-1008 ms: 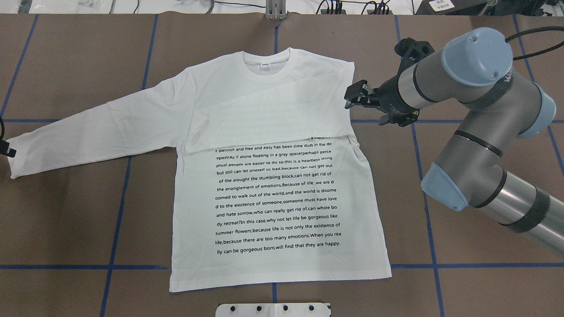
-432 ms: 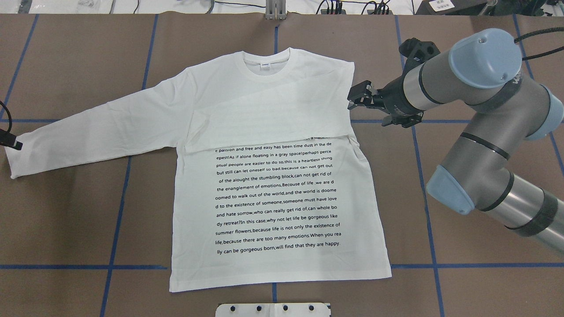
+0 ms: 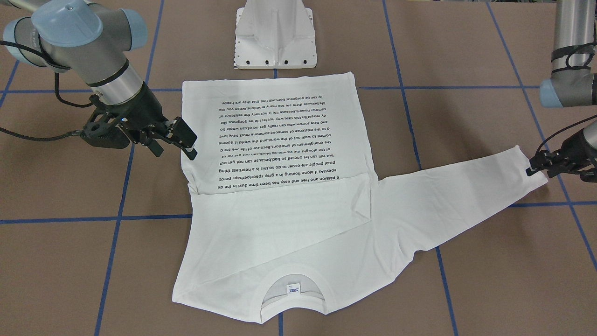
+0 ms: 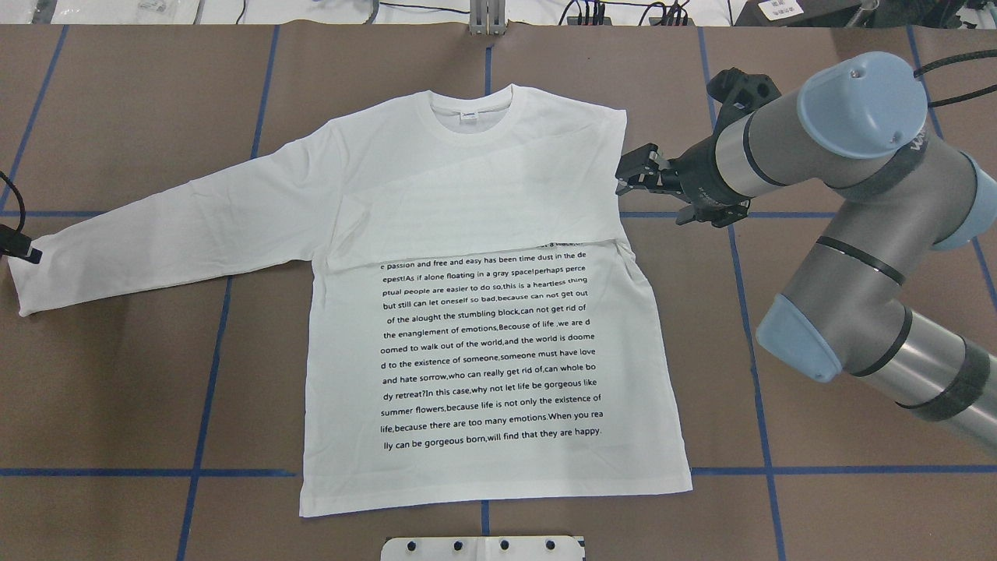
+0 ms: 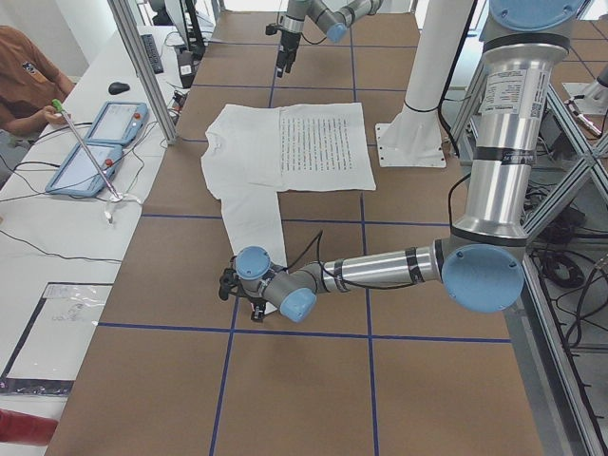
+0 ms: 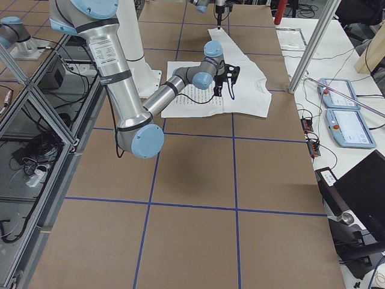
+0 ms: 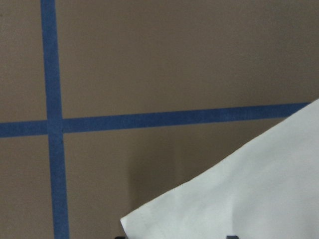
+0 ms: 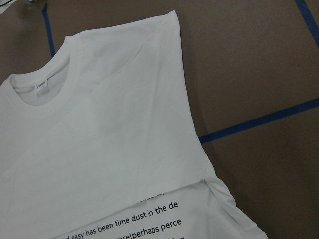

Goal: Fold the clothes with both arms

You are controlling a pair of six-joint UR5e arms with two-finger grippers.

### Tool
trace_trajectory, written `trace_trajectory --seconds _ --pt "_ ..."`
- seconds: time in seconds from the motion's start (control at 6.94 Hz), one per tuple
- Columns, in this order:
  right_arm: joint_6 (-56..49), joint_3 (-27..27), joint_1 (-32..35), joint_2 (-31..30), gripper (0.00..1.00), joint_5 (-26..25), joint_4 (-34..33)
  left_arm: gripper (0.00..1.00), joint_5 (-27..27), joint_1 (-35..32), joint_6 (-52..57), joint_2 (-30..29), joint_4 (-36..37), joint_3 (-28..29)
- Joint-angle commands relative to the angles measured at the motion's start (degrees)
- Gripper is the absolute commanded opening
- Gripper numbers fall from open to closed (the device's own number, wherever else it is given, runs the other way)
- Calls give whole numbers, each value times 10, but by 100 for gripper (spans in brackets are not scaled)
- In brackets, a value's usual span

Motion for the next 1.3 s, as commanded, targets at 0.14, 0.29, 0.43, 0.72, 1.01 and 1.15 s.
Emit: trace_trajectory --seconds 0.14,0.29,0.43,0.72,1.01,1.15 --pt "0 3 1 -3 99 1 0 71 0 0 -1 1 1 7" --pt "-1 3 1 -3 99 1 0 65 0 0 -1 1 1 8" --pt "0 5 1 -5 99 1 0 58 0 0 -1 1 1 8" --pt "0 11 1 -12 99 4 0 32 13 0 -3 4 -1 7" --pt "0 14 2 -14 99 5 0 0 14 0 -8 -1 6 7" --pt "0 14 2 -15 99 5 0 0 13 0 -9 -1 6 3"
